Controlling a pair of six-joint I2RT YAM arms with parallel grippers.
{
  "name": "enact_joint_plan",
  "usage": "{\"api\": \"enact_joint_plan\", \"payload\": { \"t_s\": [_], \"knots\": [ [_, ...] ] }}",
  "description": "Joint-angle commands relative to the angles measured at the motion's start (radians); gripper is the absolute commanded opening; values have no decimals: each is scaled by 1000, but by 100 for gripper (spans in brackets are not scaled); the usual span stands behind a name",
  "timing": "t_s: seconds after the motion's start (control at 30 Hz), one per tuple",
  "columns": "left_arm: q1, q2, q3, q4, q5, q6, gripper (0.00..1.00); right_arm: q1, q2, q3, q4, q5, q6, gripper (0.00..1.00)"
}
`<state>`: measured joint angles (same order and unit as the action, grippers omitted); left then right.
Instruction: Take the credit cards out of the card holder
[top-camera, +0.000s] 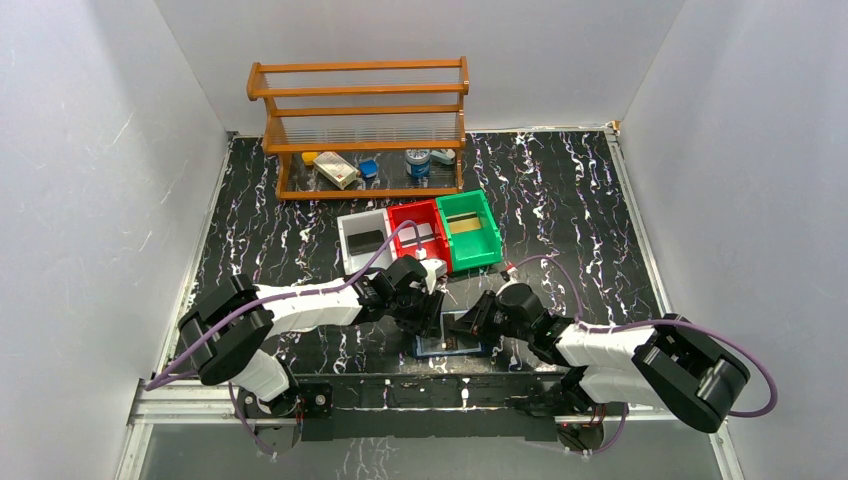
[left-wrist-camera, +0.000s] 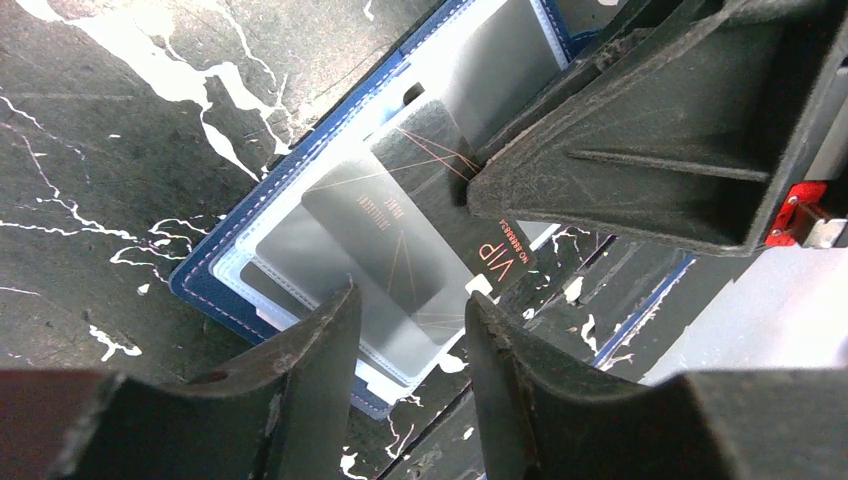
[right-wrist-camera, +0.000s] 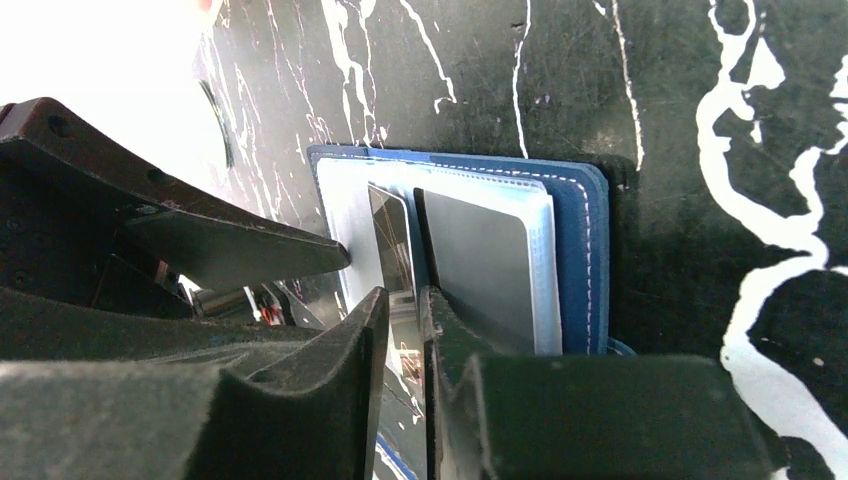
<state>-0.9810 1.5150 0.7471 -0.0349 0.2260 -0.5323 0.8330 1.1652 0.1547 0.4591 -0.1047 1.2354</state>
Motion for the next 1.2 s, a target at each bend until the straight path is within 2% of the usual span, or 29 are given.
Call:
{"api": "enact_joint_plan", "payload": {
  "t_s": [0.0, 0.3, 0.47, 0.7, 0.83, 0.97, 1.17],
  "knots": [
    [-2, 27, -33, -78, -19, 28, 40, -5, 31, -37, 141, -24, 36, 30],
    [-2, 32, -43, -76, -14, 19, 33, -5, 109, -64, 305, -70, 58, 30],
    [-3, 29, -45, -64, -3, 15, 31, -5, 138, -61, 333, -85, 59, 29],
    [-2, 47, -43, -62, 10, 22, 21, -5, 212, -53, 390, -118, 57, 25],
    [-2, 47, -45, -64, 5, 20, 20, -5, 247, -49, 429, -134, 59, 20],
    [-2, 45, -43, -74, -4, 23, 20, -5, 245, -50, 423, -125, 61, 7],
    [-3, 32, -47, -92, -38, 26, 19, -29, 124, -69, 312, -93, 31, 6]
  ]
}}
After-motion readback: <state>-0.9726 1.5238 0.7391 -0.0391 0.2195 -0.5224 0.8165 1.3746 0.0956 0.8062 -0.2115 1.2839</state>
